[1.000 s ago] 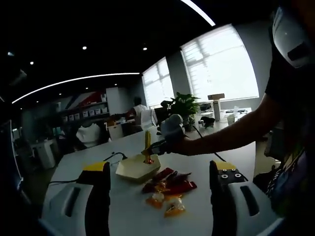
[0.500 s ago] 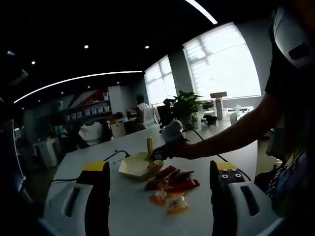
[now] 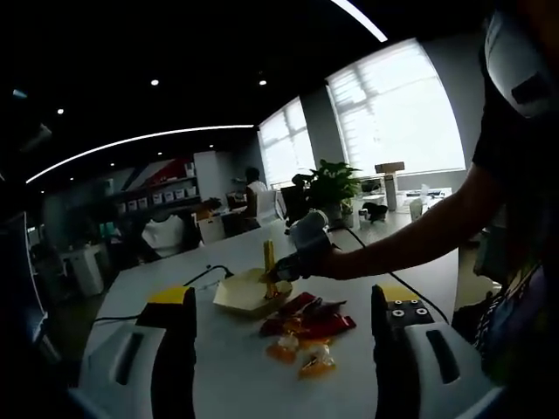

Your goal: Place the target food into the container with the food tongs after gripping and lifting it, then release it inside without dropping or visibly crushing the food.

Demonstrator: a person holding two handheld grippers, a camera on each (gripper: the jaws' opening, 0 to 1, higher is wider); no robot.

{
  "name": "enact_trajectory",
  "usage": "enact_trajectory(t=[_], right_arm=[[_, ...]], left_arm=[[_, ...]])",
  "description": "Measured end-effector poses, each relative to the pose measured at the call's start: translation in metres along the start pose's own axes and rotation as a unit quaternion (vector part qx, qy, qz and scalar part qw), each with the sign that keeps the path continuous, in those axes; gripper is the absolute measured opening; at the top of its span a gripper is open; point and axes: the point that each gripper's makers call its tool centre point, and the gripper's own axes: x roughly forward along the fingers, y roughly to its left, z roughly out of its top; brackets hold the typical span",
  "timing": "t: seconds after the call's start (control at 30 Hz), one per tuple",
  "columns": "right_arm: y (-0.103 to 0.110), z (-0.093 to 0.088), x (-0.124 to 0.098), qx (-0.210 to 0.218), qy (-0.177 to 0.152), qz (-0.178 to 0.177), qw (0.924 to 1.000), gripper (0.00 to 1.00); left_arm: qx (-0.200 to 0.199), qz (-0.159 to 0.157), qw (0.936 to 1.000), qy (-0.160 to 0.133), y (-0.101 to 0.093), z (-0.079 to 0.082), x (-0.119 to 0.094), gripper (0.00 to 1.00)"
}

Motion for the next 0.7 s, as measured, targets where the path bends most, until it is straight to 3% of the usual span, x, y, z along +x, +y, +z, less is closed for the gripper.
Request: enact_trajectory(t=[0.27,0.7], right_arm=[[0.005,0.026,-0.017,-0.029,-0.026,0.009,0.9992,0.20],[-0.002,0.031,-0.050,-0.006,-0.036,0.006,0.9993,0.21]], left_arm=[[0.001,-0.001,1.0000,0.000,-0.001,0.000,0.001,0.87],[0.001,-0.006,1.0000,0.000,-0.005,0.001,0.003,0.87]])
